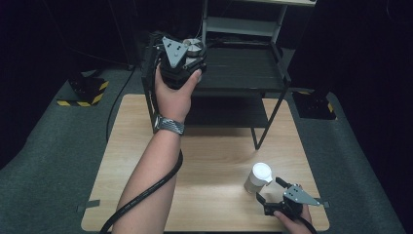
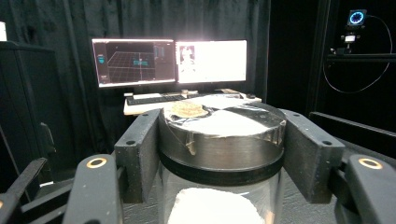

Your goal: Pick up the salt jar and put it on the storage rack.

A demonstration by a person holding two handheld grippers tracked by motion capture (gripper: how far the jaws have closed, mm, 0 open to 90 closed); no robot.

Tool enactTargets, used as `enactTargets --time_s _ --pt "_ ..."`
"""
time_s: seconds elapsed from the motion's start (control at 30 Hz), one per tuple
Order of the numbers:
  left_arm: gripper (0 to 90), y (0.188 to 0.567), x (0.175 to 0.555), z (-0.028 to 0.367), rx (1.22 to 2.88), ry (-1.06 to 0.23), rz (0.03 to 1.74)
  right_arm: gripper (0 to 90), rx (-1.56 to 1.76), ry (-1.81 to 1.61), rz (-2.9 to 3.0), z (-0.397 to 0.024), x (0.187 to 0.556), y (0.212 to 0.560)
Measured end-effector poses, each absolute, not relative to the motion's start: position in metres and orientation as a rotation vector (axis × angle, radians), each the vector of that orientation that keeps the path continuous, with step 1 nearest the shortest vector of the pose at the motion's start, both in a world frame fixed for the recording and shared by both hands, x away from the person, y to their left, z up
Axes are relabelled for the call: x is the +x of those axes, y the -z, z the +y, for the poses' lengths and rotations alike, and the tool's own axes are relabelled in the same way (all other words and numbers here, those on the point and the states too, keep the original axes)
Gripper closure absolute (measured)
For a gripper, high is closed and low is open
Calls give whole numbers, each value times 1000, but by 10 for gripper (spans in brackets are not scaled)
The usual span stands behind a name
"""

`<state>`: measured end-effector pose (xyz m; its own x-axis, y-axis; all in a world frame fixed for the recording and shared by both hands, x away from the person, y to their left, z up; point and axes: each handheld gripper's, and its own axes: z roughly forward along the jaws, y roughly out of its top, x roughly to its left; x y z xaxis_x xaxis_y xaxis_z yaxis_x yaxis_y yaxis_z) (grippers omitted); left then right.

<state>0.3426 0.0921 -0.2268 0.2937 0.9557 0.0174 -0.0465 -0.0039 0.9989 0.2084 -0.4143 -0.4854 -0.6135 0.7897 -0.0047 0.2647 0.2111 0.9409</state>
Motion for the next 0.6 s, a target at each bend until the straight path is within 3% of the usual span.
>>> enactTargets --time_s 0.6 --pt "344 228 345 98 1308 -987 954 2 975 -1400 1995 -414 208 486"
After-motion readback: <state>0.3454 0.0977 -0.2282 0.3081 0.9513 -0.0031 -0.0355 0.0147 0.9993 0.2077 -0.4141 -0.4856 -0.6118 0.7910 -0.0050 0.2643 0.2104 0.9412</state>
